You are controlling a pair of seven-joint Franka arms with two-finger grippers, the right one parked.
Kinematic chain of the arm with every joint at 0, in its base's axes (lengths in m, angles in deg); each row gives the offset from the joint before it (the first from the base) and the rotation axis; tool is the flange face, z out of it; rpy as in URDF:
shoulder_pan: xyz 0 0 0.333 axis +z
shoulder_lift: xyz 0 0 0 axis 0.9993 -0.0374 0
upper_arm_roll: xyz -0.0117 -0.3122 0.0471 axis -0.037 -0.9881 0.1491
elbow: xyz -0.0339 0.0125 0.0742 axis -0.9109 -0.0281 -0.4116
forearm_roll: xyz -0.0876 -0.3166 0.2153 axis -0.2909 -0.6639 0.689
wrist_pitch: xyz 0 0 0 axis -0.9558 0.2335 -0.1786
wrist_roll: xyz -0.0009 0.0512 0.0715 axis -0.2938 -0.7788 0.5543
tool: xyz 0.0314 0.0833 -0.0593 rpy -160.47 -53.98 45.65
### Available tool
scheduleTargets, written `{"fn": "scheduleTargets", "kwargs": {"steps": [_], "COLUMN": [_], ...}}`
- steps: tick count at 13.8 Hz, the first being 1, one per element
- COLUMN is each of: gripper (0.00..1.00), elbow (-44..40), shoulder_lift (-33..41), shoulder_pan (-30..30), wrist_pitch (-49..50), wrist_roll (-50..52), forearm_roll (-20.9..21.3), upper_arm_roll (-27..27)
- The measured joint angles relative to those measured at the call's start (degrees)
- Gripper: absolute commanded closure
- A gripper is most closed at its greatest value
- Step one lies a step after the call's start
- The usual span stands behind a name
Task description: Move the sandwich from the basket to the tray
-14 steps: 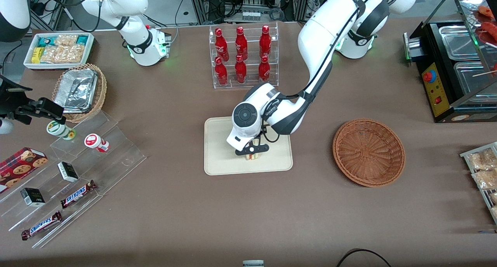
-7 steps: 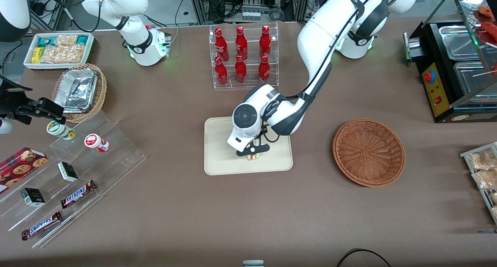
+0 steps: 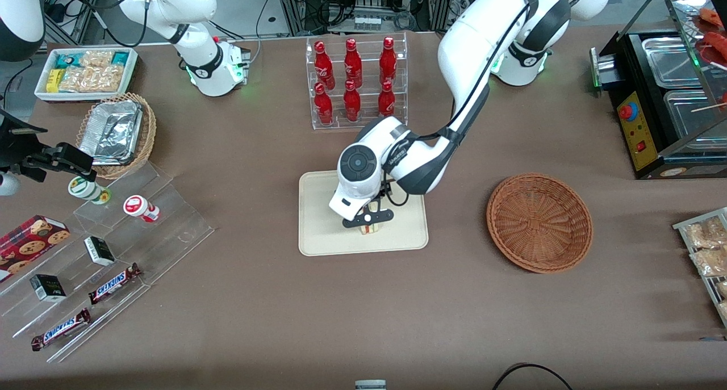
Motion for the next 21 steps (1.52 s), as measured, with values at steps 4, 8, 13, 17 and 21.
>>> {"fn": "scheduleTargets", "kwargs": {"steps": [4, 8, 13, 17, 21], "gripper": [0.00, 0.00, 0.00, 0.00, 0.00], "elbow": [-0.20, -0.14, 3.05, 9.05, 17.88], "shoulder_lift": [4.99, 9.00, 15.69, 21.16, 29.71], "shoulder_pan": [0.09, 3.55, 12.29, 19.26, 26.35], "wrist_pitch": [4.94, 10.47, 18.07, 18.24, 18.32], "wrist_roll": [0.00, -2.05, -8.17, -20.59, -35.78], "forearm_roll": [0.00, 0.07, 0.07, 0.06, -0.23], "upper_arm_roll": [0.25, 0.75, 1.00, 1.12, 1.22]}}
